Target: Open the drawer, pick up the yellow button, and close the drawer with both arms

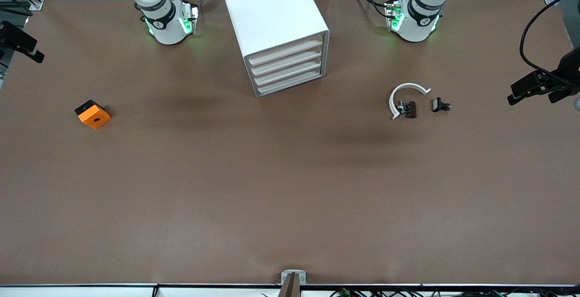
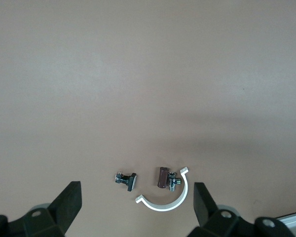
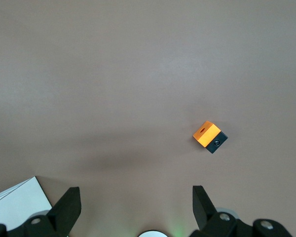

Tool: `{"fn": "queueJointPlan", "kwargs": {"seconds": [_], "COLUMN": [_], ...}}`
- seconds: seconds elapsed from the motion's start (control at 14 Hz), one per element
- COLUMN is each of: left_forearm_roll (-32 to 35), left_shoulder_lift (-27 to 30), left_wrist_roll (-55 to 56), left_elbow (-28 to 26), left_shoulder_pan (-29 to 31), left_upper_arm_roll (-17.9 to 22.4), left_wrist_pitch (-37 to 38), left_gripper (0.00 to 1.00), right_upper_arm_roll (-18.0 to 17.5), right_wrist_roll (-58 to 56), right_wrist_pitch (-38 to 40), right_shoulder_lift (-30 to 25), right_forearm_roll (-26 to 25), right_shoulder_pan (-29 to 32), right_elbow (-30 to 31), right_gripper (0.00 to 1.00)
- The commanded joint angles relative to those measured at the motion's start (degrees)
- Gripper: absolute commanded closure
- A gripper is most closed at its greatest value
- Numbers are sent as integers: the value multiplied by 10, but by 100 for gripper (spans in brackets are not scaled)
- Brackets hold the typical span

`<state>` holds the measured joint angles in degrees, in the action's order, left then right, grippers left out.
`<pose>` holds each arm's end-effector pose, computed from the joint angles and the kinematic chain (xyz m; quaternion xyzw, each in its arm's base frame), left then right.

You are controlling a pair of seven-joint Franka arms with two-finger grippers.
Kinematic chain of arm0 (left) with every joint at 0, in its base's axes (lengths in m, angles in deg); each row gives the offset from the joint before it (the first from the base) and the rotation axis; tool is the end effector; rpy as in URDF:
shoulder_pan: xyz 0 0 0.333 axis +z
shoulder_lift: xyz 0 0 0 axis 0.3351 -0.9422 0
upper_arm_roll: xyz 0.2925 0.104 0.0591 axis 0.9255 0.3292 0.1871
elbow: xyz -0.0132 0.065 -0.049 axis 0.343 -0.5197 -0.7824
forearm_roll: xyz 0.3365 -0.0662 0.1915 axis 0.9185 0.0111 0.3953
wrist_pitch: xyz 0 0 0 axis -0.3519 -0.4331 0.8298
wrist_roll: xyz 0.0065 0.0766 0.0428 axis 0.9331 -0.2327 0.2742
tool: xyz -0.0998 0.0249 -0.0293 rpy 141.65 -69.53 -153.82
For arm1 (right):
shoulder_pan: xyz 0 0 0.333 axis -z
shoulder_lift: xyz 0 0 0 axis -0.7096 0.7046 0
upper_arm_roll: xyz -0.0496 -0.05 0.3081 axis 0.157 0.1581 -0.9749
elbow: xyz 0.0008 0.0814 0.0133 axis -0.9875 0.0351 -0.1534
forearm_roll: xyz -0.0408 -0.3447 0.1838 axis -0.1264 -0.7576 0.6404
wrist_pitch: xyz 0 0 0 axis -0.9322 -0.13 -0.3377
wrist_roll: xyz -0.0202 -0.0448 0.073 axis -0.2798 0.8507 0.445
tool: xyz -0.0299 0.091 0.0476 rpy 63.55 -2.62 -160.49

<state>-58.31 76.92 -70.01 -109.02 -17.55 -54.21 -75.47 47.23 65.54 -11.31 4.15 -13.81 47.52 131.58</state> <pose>0.5694 0.0040 0.6278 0.9994 0.0288 0.0150 0.0123 0.4886 -0.0534 0.6812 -0.9983 0.0570 0.0020 0.0116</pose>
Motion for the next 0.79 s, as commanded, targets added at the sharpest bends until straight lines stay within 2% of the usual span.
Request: {"fn": "queueJointPlan", "kwargs": {"seconds": [0.0, 0.72], "left_forearm_roll": [1, -7], "left_shoulder_lift": [-8, -24], "left_wrist_roll": [4, 7], "left_elbow": [17, 4], "left_shoulder_pan": [-2, 11], "left_upper_arm_roll": [-1, 3], "left_wrist_pitch": [12, 33], "left_gripper": [0, 0], "right_upper_arm_roll": [-7, -7], "right_wrist_roll": [5, 4], "right_wrist_pitch": [-2, -2], "right_shoulder_lift": [-13, -13], "right_forearm_roll": [0, 0], "right_shoulder_pan": [8, 7], "right_elbow": [12, 12], "right_gripper": [0, 0]}}
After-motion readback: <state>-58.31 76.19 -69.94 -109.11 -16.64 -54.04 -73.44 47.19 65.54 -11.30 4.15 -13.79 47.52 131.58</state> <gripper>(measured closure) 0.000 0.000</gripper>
